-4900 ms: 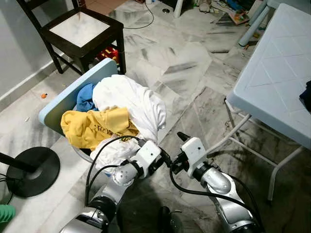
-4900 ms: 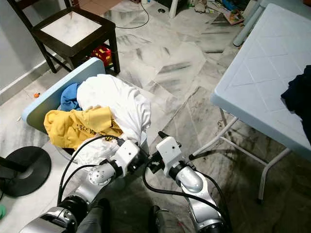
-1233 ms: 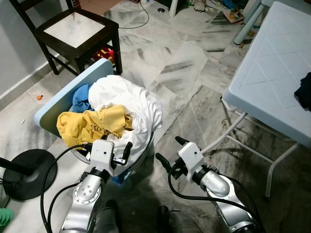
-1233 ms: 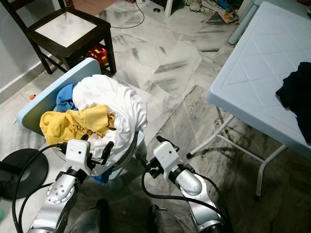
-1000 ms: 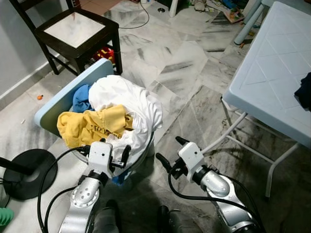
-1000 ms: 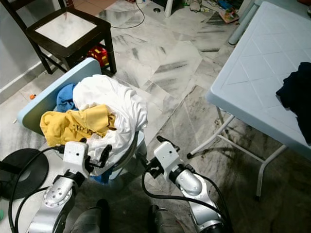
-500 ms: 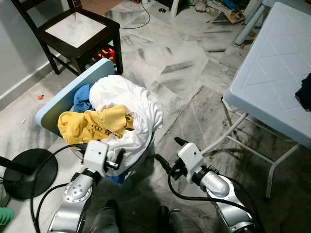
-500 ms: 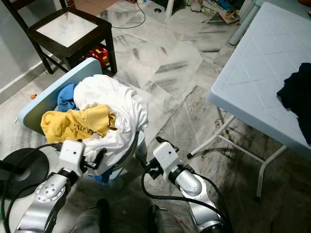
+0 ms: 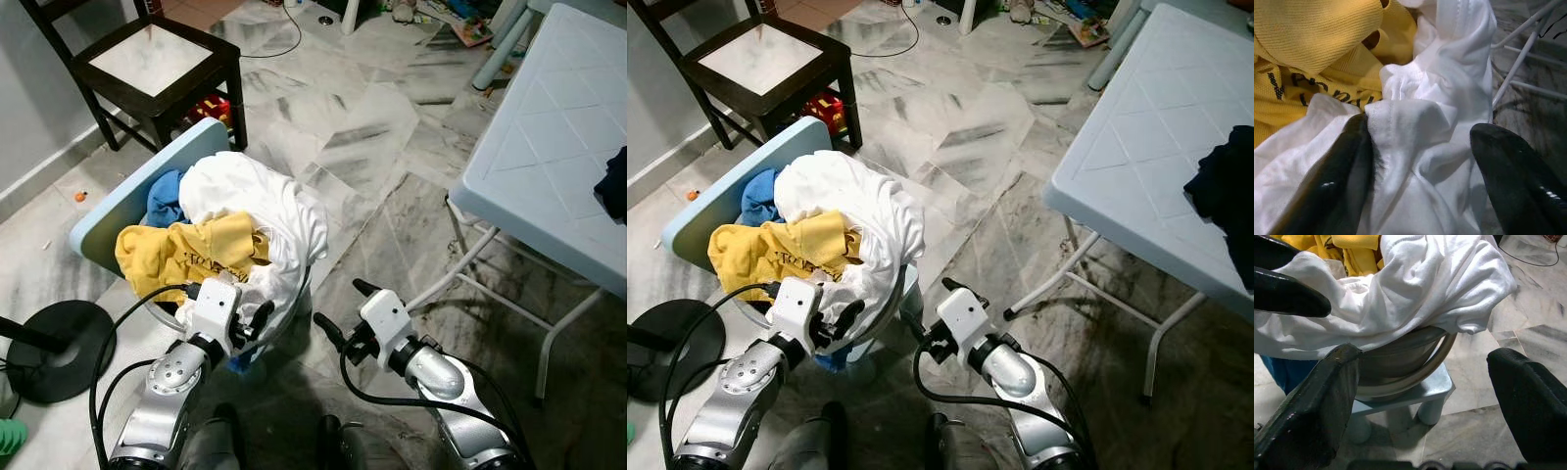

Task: Hang hanger

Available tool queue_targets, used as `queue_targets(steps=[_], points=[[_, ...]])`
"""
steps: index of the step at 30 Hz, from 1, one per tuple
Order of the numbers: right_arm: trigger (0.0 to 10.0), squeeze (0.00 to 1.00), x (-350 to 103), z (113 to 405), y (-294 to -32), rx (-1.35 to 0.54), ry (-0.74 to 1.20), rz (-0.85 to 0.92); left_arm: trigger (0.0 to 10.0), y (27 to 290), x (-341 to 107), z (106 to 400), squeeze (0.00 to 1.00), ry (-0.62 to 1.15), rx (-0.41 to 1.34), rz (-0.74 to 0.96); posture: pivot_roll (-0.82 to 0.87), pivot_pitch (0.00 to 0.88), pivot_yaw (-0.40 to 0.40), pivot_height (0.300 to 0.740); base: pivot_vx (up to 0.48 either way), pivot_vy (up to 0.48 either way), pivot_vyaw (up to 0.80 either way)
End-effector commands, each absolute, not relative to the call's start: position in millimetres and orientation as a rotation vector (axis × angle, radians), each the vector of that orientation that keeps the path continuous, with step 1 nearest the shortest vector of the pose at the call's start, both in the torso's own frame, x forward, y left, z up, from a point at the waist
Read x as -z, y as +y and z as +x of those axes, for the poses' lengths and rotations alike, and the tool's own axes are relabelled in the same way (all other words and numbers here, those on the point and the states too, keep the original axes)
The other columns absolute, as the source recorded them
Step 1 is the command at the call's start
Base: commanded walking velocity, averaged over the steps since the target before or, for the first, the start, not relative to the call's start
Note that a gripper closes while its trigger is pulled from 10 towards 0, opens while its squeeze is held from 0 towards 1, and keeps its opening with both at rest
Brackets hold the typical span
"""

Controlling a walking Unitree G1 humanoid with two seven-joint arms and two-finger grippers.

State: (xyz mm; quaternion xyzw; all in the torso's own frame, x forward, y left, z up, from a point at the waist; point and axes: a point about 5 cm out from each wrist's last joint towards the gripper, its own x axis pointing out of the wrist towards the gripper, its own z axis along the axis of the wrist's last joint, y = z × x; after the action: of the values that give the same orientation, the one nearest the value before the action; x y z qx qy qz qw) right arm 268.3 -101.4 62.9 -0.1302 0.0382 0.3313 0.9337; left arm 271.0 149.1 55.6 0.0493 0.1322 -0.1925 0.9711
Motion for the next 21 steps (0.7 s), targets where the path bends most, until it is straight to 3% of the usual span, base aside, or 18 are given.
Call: queue_targets(steps=[1,16,21], points=[[10.0,0.0,-57,265,-108,-0.667,0.11,-0.271,0.0,147,-48,266,0.0,0.298,0.39,0.106,0.02,0.262,-0.102,0.74,0.0,0.0,0.0],[10.0,0.0,-56,266,-109,-0.673,0.118,-0.292,0.0,136,-28,244,0.0,0.418,0.406,0.168,0.02,0.262,-0.113,0.74,0.0,0.0,0.0],[10.0,0.0,-55,267,-109,-0.673,0.122,-0.294,0.0,136,-29,243,0.0,0.378,0.395,0.195,0.02,0.264,-0.115,0.74,0.0,0.0,0.0]])
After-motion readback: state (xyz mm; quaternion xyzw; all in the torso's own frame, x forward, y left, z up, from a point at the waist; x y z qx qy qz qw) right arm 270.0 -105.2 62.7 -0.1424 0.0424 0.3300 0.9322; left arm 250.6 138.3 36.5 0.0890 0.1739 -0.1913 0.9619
